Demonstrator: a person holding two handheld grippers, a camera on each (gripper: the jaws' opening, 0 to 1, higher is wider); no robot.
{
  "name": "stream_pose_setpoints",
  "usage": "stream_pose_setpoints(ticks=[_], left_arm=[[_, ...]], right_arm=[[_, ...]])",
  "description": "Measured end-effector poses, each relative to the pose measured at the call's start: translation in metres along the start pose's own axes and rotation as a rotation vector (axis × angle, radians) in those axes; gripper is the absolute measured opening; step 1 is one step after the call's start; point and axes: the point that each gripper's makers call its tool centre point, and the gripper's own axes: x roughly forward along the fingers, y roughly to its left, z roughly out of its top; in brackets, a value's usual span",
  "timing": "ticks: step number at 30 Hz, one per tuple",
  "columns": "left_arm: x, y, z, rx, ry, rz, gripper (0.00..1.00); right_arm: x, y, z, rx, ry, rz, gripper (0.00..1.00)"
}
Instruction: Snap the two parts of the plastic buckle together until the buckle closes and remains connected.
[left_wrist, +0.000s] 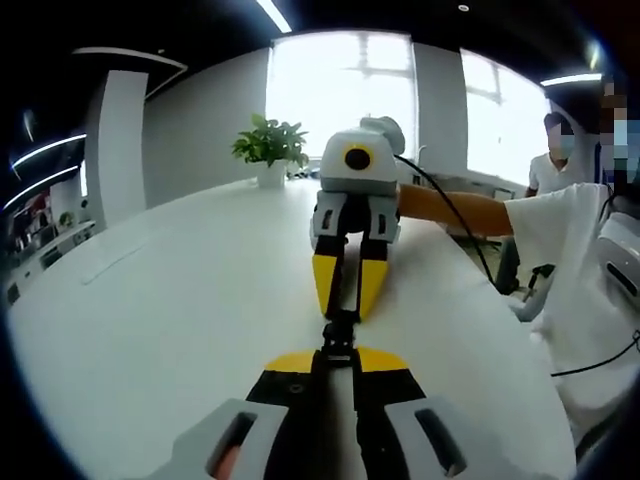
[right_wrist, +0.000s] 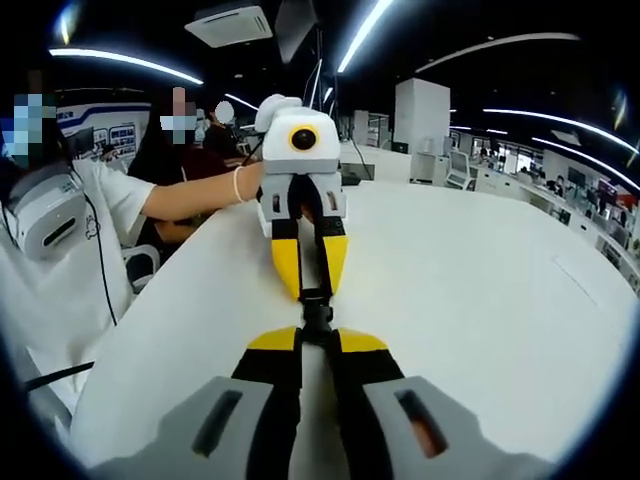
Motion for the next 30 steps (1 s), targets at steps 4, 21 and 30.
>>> stream_pose_setpoints(ticks=[4,21,30], left_arm=[[0.0,-0.005,0.0,0.002,0.003,-0.029,0.1],[0.002,-0.012,-0.002,0.006,0.057,-0.08,0.09],[0.004,-0.015,-0.001,0.004,0.068,-0.079,0.09]], right_arm=[[0.0,0.006,0.001,-0.031,0.027,0.044,0.11],[0.004,0.003,0.0,-0.018,0.089,0.111,0.1],[0.006,0.003,0.002,-0.016,0.086,0.115,0.1]])
